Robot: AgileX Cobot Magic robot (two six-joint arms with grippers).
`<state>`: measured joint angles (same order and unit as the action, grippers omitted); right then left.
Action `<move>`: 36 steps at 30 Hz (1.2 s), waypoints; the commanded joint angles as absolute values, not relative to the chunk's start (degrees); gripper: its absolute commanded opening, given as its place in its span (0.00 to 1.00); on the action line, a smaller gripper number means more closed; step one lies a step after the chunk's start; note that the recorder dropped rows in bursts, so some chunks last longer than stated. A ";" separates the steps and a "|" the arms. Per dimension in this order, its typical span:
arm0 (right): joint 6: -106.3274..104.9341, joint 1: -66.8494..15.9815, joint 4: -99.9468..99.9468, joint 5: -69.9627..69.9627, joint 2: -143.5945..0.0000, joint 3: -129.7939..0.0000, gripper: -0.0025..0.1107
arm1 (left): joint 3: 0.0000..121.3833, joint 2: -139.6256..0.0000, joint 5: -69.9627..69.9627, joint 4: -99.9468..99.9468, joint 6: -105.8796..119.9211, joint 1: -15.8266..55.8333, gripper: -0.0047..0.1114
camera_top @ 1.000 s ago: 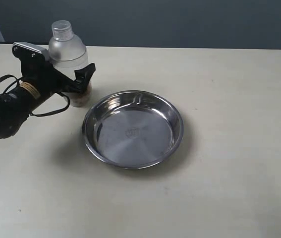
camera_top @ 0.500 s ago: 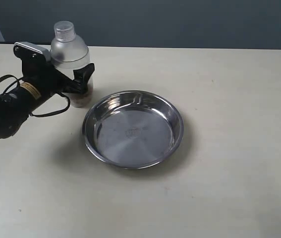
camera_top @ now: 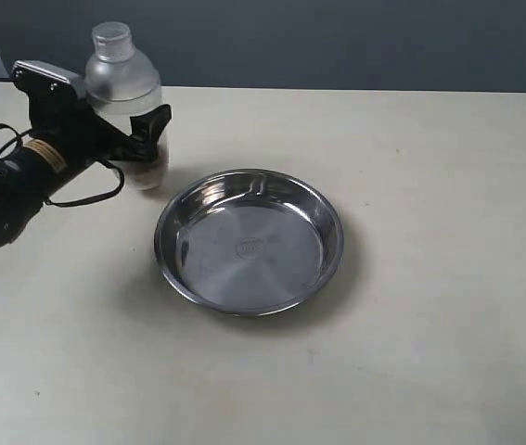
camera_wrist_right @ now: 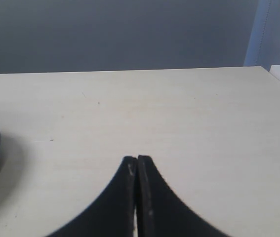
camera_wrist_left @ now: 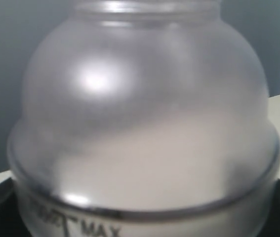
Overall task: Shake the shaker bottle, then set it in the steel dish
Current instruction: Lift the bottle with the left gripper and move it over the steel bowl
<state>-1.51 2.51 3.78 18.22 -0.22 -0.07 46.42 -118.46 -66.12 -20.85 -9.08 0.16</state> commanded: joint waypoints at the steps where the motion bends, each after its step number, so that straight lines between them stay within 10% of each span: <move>1: -1.49 2.83 3.50 17.47 0.00 0.00 0.02 | 44.79 -112.16 -65.03 -19.76 -11.78 -0.03 0.04; 36: -1.49 2.83 3.50 17.47 0.00 0.00 0.02 | 35.21 -75.50 -48.18 -49.78 -40.98 10.64 0.04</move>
<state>-1.39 2.51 3.78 18.22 -0.22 -0.07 35.60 -76.58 -55.11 -50.96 -40.96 9.14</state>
